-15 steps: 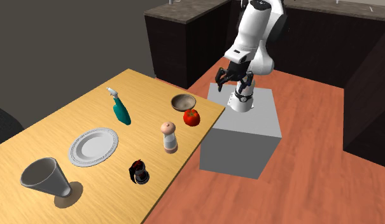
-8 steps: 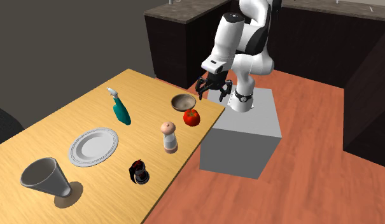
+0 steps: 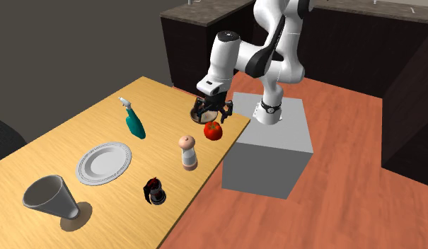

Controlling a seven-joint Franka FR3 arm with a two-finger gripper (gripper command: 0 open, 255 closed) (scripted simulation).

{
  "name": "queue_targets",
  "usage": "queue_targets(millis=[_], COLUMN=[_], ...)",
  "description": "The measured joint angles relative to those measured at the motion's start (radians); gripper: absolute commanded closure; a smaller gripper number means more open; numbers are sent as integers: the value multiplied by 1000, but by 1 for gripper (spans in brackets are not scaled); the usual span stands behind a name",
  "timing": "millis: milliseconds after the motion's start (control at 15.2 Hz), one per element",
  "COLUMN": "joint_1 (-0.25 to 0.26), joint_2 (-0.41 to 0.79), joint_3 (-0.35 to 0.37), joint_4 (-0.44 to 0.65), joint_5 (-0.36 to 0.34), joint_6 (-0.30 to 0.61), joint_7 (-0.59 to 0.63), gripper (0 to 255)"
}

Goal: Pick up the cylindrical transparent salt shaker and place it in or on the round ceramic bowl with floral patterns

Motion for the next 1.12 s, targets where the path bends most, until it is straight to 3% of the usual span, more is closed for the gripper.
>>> queue_targets(millis=[528,1122], joint_1=[-12,-27], joint_2=[297,389], joint_3=[-115,-113], joint_4=[182,177], joint_5=[200,274], joint_6=[123,208], joint_7=[-259,-316], gripper=[0,0])
